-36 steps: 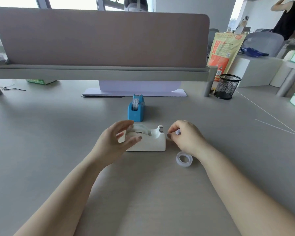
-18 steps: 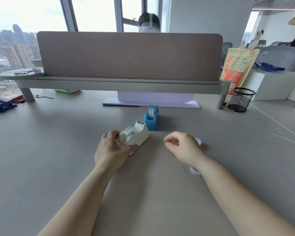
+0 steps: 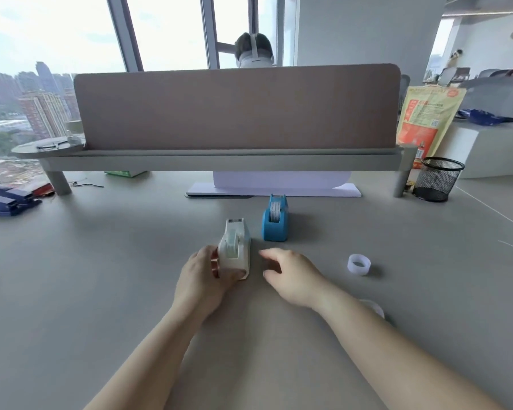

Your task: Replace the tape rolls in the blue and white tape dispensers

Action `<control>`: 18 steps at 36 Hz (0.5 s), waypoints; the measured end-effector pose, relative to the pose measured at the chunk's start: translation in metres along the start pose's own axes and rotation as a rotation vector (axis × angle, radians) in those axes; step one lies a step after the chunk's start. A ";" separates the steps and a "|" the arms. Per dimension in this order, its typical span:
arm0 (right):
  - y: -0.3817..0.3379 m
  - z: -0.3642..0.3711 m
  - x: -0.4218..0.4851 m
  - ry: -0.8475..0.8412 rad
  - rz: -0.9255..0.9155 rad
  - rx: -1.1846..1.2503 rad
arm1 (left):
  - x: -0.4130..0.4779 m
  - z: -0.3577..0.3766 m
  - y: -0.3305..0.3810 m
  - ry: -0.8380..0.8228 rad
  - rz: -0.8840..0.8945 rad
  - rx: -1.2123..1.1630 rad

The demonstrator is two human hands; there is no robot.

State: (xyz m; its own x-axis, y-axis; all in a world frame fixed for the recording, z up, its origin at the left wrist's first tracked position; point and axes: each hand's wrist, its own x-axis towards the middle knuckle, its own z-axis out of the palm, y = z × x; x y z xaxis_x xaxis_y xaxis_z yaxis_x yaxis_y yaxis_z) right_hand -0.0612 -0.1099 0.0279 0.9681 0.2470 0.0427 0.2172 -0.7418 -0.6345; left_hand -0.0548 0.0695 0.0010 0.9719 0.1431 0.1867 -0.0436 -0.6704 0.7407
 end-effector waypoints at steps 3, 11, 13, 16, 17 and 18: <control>0.005 -0.003 0.005 0.040 0.045 0.036 | 0.021 0.009 0.004 0.012 0.020 0.031; 0.026 -0.018 0.014 0.134 0.094 0.105 | 0.075 0.029 0.013 -0.022 0.029 0.032; 0.029 -0.023 0.020 0.157 0.088 0.129 | 0.084 0.033 0.012 -0.026 0.032 0.018; 0.030 -0.032 0.027 0.187 0.080 0.158 | 0.089 0.038 0.011 -0.031 0.039 -0.017; 0.029 -0.036 0.031 0.212 0.083 0.176 | 0.090 0.039 0.013 -0.021 0.045 -0.011; 0.028 -0.039 0.033 0.227 0.084 0.202 | 0.091 0.040 0.014 -0.018 0.040 -0.022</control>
